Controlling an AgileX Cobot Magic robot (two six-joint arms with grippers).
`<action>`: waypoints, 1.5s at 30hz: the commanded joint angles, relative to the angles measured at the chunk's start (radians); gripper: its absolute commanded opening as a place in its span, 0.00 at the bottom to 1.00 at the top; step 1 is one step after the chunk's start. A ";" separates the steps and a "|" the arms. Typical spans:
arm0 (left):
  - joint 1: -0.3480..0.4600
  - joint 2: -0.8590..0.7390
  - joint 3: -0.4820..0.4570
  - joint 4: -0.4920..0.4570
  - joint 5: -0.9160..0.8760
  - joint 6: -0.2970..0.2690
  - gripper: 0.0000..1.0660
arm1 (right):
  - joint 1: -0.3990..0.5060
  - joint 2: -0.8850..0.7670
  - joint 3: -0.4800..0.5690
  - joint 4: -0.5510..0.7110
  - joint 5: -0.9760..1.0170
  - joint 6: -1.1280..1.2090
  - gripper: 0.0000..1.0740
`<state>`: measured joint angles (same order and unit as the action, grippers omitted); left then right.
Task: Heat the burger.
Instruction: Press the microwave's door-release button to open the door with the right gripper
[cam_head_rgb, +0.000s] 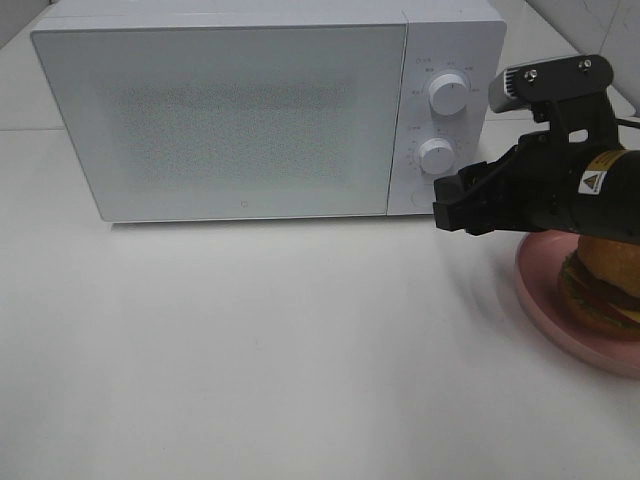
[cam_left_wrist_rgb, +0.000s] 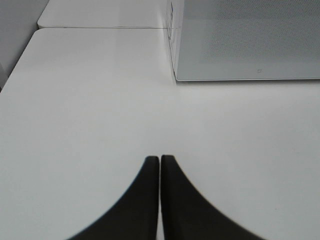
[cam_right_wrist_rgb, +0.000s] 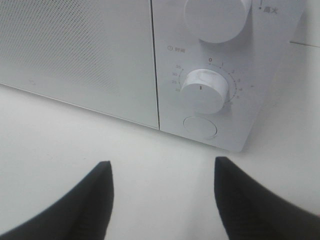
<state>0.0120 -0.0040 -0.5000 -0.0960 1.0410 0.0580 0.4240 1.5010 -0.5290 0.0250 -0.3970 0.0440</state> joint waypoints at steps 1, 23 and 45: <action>0.003 -0.024 0.002 -0.002 -0.009 0.000 0.00 | 0.006 0.018 -0.008 0.003 -0.041 0.004 0.45; 0.003 -0.024 0.002 -0.002 -0.009 0.000 0.00 | 0.006 0.231 -0.008 0.002 -0.220 0.004 0.17; 0.003 -0.024 0.002 -0.002 -0.009 0.000 0.00 | 0.006 0.231 -0.008 0.000 -0.415 0.311 0.02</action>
<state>0.0120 -0.0040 -0.5000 -0.0960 1.0410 0.0580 0.4240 1.7320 -0.5310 0.0250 -0.7910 0.2350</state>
